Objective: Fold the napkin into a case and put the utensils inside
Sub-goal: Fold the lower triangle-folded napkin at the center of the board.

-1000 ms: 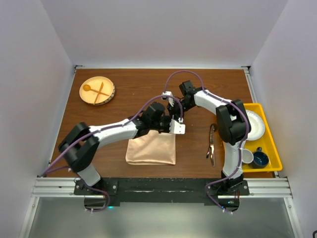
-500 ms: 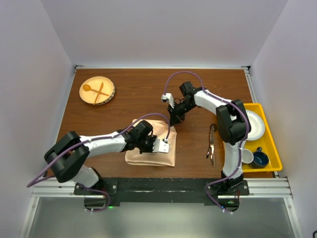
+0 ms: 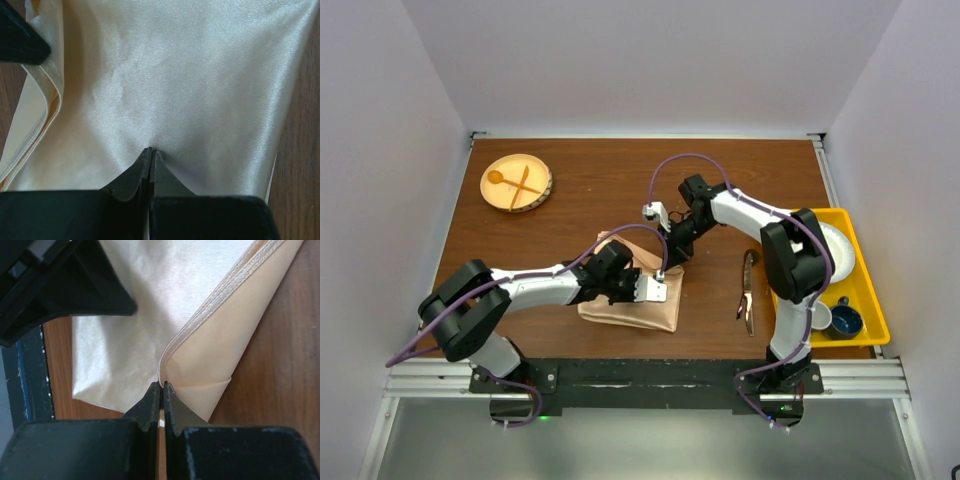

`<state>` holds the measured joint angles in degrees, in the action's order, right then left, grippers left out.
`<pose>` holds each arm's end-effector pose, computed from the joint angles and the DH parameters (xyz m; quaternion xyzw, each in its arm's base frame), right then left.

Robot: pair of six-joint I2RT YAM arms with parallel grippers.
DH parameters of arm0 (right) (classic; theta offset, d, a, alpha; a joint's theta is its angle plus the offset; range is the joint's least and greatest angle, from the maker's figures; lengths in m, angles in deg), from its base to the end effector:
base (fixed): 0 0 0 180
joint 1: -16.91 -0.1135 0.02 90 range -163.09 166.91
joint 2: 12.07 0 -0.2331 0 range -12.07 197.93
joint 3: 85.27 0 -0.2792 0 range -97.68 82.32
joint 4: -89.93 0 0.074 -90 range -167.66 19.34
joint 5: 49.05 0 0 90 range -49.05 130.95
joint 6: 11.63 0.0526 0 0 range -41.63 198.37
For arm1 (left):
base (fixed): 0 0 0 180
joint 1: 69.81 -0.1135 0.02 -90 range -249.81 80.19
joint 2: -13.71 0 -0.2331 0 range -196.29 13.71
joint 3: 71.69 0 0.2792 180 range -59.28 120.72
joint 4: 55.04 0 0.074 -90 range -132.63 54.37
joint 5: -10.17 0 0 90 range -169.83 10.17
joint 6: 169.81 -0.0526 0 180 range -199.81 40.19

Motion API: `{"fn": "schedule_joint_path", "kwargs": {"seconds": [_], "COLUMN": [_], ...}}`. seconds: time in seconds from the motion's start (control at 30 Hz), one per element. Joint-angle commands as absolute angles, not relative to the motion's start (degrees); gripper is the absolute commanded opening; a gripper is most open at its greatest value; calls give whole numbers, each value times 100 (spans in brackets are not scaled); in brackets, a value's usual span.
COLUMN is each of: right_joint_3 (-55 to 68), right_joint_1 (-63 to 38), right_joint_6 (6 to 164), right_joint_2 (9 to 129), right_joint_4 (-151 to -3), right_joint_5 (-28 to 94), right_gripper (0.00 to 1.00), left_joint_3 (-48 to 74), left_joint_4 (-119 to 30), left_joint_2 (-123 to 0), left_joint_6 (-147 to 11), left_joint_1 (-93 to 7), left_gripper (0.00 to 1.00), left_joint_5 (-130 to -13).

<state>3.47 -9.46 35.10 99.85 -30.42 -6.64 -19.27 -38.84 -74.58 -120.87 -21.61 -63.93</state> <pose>0.3292 0.2066 0.1233 -0.5486 0.7290 0.3863 0.1355 0.1998 -0.2451 0.0846 0.6900 0.6350 -0.1506 0.3131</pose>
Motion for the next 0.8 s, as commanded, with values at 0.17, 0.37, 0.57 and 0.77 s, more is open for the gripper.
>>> {"fn": "schedule_joint_path", "kwargs": {"seconds": [0.17,0.37,0.57,0.77], "right_joint_3": [805,910,875,840], "right_joint_1": [-972,-972,-989,-998], "right_joint_6": [2915,2897,3003,2907], "right_joint_2": [9850,10025,10140,10184], "right_joint_4": [-2616,-2773,-2993,-3064], "right_joint_5": [-537,-273,-9,202], "right_gripper": [0,0,0,0], "left_joint_3": [-2236,-2281,-2298,-2000], "left_joint_4": [-3551,-3586,-3692,-3683], "left_joint_2": [-7576,-7558,-6980,-5793], "left_joint_6": [-11892,-11769,-11480,-10741], "left_joint_1": [-2156,-2156,-2331,-3974], "left_gripper": [0,0,0,25], "left_joint_5": [-6674,-6638,-6184,-5179]}}
